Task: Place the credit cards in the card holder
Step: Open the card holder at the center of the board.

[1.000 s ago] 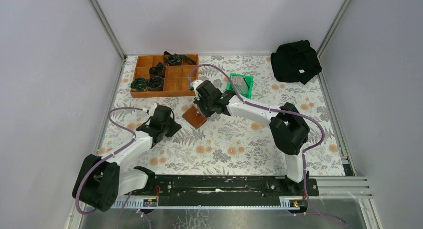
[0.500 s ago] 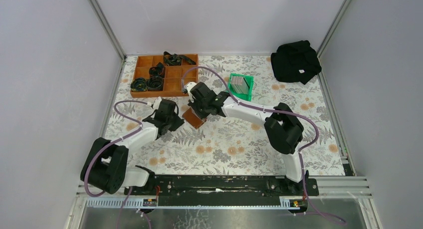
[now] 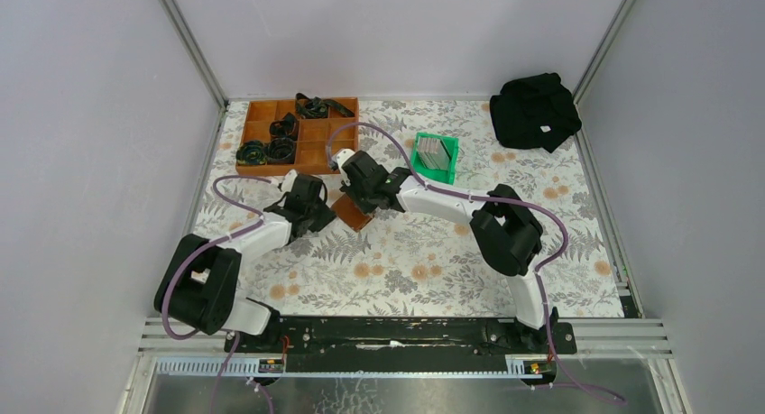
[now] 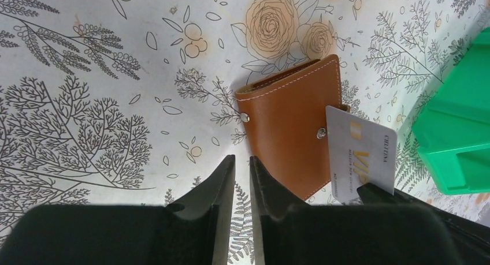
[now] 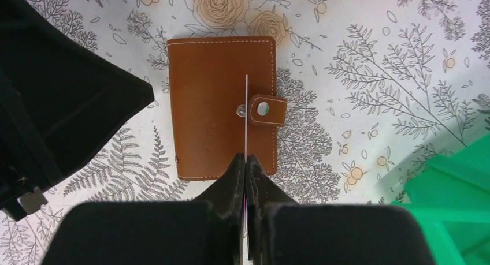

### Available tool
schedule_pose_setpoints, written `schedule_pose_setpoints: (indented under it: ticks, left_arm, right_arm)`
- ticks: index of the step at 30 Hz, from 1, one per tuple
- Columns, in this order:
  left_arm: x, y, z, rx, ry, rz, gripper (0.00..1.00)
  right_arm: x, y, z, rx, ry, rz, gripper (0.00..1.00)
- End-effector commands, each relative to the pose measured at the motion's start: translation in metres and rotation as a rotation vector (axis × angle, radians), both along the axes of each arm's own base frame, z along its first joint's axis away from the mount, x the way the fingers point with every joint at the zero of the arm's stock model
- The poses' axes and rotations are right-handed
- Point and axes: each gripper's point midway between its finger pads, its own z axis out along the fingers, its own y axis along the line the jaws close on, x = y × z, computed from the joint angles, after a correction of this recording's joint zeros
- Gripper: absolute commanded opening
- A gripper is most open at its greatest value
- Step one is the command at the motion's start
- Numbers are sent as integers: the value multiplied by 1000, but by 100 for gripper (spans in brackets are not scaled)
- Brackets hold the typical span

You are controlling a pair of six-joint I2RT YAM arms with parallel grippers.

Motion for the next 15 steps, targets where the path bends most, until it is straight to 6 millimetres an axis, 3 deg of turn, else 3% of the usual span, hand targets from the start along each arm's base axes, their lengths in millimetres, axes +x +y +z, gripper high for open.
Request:
schedule_pose_setpoints:
  ticks: [1,15]
  left_arm:
    - [14,-4,9,6,-57,-13,22]
    - [11,-2,1,25,-35,-23,22]
  right_arm:
    - [17,5,28,32,-111,-22,0]
    - [38,-12,30,23,-138,-78,0]
